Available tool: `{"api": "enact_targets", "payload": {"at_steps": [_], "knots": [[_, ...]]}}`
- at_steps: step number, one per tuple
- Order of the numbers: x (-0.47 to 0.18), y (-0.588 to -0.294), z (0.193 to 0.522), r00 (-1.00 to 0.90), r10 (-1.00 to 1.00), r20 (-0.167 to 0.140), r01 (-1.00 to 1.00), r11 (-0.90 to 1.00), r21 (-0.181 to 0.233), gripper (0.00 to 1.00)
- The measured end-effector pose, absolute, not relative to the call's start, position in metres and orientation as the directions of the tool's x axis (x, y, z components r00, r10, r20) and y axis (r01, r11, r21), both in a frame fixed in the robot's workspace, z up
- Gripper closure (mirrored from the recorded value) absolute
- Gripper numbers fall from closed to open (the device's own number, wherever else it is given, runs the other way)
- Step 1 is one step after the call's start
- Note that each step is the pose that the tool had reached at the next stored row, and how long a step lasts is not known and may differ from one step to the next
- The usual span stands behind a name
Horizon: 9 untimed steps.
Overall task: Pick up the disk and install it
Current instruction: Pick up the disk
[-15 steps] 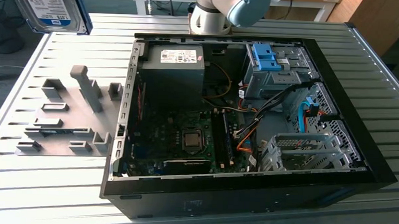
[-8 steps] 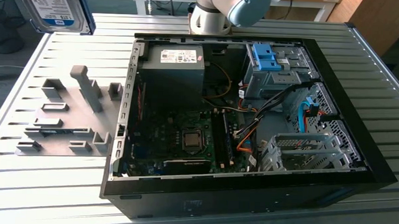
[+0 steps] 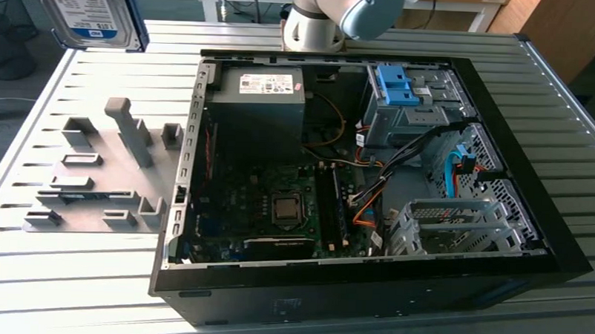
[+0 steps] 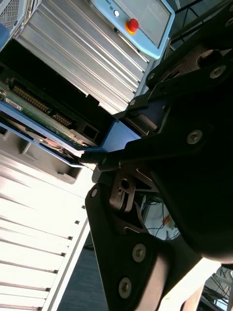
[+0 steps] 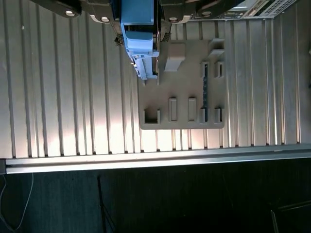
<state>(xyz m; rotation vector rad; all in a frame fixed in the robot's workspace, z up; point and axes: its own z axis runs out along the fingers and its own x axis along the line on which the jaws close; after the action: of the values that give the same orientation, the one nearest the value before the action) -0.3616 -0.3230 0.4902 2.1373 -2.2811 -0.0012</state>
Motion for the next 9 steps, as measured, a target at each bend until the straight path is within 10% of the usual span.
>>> {"api": "enact_targets", "payload": {"at_steps": [9], "knots": [[-0.3506,-0.323,0.4902,-0.065,-0.998,0.011,-0.998,0.065,0.011,0.64]]}}
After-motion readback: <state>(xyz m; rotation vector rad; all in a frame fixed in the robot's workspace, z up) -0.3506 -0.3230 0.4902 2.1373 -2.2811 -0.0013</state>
